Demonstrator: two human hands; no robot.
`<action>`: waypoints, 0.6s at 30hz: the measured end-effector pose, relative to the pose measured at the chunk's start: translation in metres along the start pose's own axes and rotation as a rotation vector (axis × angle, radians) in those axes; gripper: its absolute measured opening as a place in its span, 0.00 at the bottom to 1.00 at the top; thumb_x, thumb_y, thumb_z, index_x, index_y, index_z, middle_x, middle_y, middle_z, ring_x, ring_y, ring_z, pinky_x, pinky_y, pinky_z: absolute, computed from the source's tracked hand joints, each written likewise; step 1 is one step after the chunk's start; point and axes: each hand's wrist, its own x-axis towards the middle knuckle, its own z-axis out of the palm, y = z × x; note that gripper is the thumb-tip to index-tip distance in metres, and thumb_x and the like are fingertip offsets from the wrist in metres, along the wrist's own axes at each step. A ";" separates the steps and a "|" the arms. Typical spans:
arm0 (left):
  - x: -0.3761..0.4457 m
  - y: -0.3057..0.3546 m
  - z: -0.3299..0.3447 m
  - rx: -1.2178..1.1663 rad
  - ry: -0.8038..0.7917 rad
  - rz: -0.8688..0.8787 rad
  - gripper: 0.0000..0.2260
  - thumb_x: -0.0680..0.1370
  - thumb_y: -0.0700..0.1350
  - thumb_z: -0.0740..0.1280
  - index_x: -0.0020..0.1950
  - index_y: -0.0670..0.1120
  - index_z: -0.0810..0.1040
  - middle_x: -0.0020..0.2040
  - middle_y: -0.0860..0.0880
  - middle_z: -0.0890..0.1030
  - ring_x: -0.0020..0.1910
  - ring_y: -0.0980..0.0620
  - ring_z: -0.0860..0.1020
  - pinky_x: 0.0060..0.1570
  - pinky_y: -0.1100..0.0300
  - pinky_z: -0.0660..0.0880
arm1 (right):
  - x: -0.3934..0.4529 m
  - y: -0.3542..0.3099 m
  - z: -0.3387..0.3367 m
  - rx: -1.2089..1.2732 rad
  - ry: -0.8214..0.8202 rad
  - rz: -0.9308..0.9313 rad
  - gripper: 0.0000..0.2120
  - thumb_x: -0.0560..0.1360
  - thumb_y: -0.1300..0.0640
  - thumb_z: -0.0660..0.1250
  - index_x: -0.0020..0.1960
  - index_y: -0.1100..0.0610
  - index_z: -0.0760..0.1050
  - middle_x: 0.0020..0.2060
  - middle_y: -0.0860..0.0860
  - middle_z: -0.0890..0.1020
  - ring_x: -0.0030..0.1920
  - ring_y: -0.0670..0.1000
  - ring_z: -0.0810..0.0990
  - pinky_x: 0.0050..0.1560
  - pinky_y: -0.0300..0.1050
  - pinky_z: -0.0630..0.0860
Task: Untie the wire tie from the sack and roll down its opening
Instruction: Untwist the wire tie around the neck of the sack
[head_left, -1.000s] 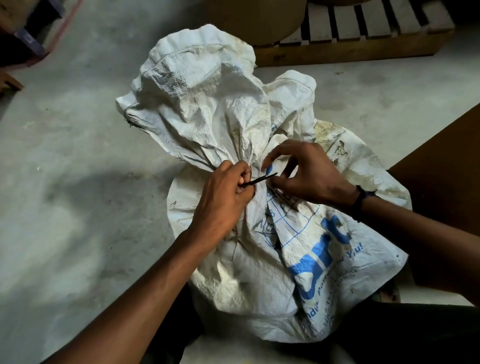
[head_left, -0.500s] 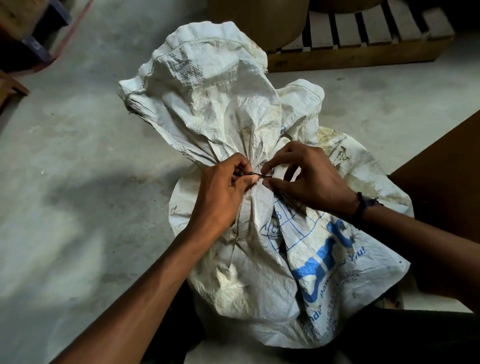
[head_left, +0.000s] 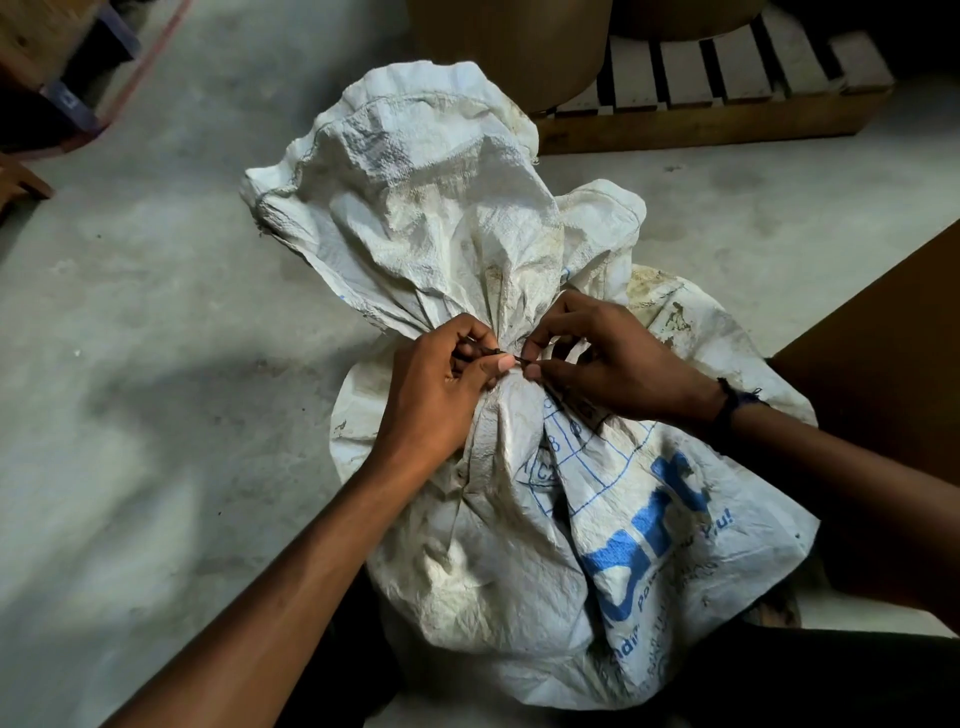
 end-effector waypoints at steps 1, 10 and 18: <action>0.001 0.000 -0.001 -0.026 -0.006 -0.004 0.06 0.77 0.41 0.76 0.45 0.43 0.80 0.37 0.50 0.81 0.36 0.59 0.81 0.36 0.73 0.72 | 0.000 0.000 0.000 0.011 -0.006 0.009 0.06 0.76 0.57 0.77 0.52 0.55 0.86 0.49 0.53 0.77 0.46 0.49 0.83 0.41 0.28 0.75; 0.008 -0.007 -0.011 -0.283 -0.118 -0.063 0.03 0.78 0.41 0.75 0.49 0.44 0.83 0.41 0.46 0.87 0.43 0.46 0.86 0.54 0.45 0.83 | 0.002 0.008 -0.003 0.147 -0.014 0.071 0.04 0.77 0.56 0.76 0.51 0.53 0.86 0.48 0.50 0.77 0.52 0.52 0.81 0.58 0.54 0.81; 0.008 -0.007 -0.012 -0.212 -0.173 -0.034 0.05 0.78 0.41 0.75 0.51 0.45 0.80 0.47 0.50 0.86 0.51 0.50 0.86 0.60 0.48 0.81 | 0.003 0.010 -0.003 0.166 0.009 0.094 0.03 0.76 0.54 0.77 0.50 0.51 0.86 0.50 0.52 0.78 0.52 0.52 0.82 0.59 0.56 0.81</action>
